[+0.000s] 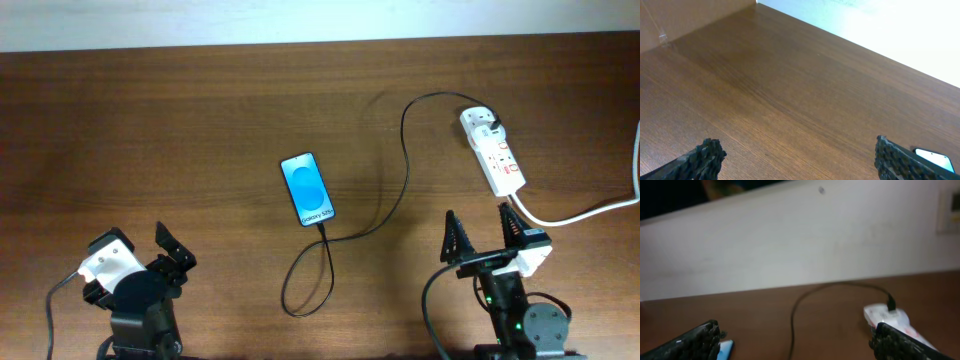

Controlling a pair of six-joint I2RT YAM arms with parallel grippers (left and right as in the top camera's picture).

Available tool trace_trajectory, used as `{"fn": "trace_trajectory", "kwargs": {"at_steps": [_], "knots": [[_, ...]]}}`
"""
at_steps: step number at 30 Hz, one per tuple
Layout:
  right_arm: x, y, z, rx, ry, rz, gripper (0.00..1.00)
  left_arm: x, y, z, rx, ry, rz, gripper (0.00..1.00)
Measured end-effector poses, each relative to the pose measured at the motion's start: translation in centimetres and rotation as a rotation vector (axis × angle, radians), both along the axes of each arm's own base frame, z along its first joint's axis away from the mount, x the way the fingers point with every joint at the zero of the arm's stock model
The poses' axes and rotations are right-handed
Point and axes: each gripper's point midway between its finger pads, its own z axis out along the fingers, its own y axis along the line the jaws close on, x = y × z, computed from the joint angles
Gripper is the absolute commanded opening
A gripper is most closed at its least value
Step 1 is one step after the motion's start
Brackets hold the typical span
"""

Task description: Plug charger to phone and switch on socket

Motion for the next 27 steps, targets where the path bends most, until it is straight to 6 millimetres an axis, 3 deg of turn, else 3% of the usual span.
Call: {"fn": "trace_trajectory", "kwargs": {"at_steps": [3,8,27], "knots": [[0.4,-0.6,-2.3,0.008,0.059,-0.033,0.98,0.0,0.0,0.0,0.000,0.000,0.000,1.00],[0.4,-1.3,-4.5,0.009,0.146,-0.074,0.98,0.0,0.0,0.0,0.000,0.000,0.000,0.99],[0.4,-1.0,-4.5,0.008,0.146,-0.066,0.98,0.0,0.0,0.0,0.000,0.000,0.000,0.99]]}}
